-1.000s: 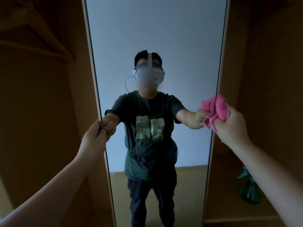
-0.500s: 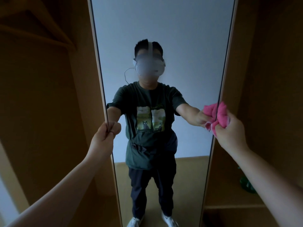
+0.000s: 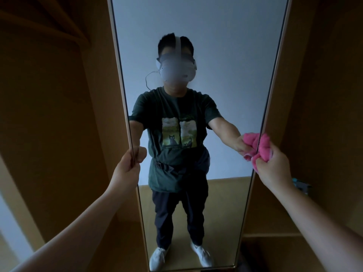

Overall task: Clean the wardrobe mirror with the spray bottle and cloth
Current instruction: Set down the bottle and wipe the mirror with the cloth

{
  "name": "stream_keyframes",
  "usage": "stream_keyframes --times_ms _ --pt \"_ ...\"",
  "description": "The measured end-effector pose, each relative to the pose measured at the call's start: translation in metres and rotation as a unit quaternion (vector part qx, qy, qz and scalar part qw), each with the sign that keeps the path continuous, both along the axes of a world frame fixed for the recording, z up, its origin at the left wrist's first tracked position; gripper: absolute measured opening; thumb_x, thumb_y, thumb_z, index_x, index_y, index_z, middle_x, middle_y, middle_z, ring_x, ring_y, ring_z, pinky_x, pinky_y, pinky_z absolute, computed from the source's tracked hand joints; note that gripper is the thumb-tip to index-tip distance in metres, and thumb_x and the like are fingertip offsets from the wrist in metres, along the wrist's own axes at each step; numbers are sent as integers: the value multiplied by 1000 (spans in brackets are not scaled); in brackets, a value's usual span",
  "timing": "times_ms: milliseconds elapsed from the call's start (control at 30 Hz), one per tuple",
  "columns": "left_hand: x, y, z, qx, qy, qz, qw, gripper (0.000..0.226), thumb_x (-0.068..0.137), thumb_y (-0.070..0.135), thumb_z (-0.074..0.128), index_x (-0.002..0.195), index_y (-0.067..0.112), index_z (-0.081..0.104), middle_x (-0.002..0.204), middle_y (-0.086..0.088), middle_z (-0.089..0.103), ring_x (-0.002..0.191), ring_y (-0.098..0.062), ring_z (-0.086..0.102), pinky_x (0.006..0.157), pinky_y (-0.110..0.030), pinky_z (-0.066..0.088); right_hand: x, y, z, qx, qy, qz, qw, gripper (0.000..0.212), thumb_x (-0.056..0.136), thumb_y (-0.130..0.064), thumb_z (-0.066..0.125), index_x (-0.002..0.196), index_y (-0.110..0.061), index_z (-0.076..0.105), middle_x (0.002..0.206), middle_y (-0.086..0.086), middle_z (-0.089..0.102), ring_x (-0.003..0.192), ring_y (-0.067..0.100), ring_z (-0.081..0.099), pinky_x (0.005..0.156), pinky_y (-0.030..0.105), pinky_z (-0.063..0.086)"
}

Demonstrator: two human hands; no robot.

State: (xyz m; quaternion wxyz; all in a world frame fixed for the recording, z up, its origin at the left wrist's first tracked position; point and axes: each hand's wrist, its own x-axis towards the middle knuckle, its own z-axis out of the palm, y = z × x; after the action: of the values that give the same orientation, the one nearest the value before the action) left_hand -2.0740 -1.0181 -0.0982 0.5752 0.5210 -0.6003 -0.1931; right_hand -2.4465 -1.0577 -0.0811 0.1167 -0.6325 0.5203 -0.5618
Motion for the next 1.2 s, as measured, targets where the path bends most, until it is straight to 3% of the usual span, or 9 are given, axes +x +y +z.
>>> stream_keyframes --times_ms 133,267,367,567,633,767,900,1067,1200 --pt "0 2 -8 11 2 -6 1000 54 82 -14 39 106 31 58 107 6 62 107 -2 54 85 -20 39 0 -1 -14 28 3 -13 1000 26 85 2 62 104 -16 62 84 -8 68 72 -1 64 57 9 46" --pt "1 4 -16 15 -30 -30 999 52 66 -21 33 100 15 51 101 1 57 103 -16 52 84 -28 41 2 0 -28 49 -6 -11 999 28 86 2 62 108 -13 63 80 -12 65 67 -4 63 51 9 45" --pt "1 6 -24 22 -50 -40 998 51 60 -22 32 96 11 46 97 9 53 102 -18 50 81 -26 40 2 2 -37 61 -3 -16 998 28 85 1 63 110 -14 63 78 -12 64 70 0 62 58 11 44" --pt "2 7 -38 34 -66 -46 996 52 55 -23 31 92 12 45 94 12 51 102 -16 49 87 -27 41 3 4 -51 79 -15 -8 997 32 85 2 63 109 -20 63 86 -13 65 83 9 67 78 35 58" --pt "1 8 -43 42 -69 -47 996 53 56 -24 31 91 14 45 93 11 51 98 -16 50 81 -23 42 2 4 -55 84 -15 -7 996 31 85 2 63 108 -20 63 86 -13 66 82 7 66 76 32 58" --pt "1 9 -51 46 -67 -45 996 54 58 -24 31 95 12 46 93 11 51 95 -16 51 80 -23 41 3 5 -64 92 -15 -12 996 27 86 0 62 102 -21 64 76 -15 64 69 -6 64 54 10 49" --pt "1 9 -57 50 -70 -54 995 53 59 -24 31 97 11 46 93 10 51 90 -18 50 76 -25 41 4 5 -74 107 -13 -23 994 26 86 -1 63 105 -19 64 81 -12 64 79 9 66 70 28 56" --pt "3 8 -71 80 -64 -45 994 51 60 -20 29 94 15 43 99 3 52 96 -22 53 78 -20 38 3 5 -85 123 0 -21 992 25 86 -1 62 108 -14 65 81 -8 65 77 15 65 62 21 48" --pt "6 6 -82 100 -79 -21 992 57 64 -19 33 98 24 47 102 5 55 101 0 53 72 -8 44 4 9 -94 139 -8 -23 990 21 87 -2 62 103 -14 64 81 -7 65 76 14 66 61 19 46"
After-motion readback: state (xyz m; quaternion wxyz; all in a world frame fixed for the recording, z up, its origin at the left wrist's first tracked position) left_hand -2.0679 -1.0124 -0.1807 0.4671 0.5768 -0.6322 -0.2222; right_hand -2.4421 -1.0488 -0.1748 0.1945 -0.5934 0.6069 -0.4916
